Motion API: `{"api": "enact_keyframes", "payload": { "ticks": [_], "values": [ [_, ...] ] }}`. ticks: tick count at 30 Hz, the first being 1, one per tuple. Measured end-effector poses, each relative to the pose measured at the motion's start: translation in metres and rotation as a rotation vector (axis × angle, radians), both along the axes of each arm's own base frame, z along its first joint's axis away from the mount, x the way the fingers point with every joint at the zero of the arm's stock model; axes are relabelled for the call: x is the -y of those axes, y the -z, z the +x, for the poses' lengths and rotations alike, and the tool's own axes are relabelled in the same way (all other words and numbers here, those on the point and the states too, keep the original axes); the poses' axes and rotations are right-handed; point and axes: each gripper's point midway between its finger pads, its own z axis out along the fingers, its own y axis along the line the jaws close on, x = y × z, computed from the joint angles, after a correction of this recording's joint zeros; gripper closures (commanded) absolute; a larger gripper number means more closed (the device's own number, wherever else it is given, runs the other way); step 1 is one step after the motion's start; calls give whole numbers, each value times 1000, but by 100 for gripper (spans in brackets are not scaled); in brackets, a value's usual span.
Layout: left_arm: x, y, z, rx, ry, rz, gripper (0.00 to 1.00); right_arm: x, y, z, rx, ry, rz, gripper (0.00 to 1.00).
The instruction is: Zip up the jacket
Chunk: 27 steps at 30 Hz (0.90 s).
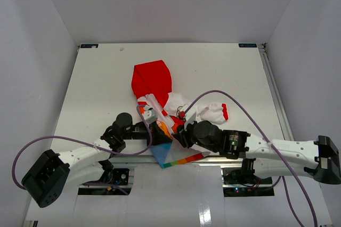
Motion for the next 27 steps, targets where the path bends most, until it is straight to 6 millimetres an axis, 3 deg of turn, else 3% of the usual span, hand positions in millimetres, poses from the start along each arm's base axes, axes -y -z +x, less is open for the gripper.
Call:
{"api": "enact_keyframes", "payload": {
  "ticks": [16,27],
  "values": [
    [0,3,0,-7,4,7,100,-2,-20,4,40,35,21,65],
    [0,2,-1,-5,8,6,100,-11,-15,-2,44,19,-13,66]
  ]
}}
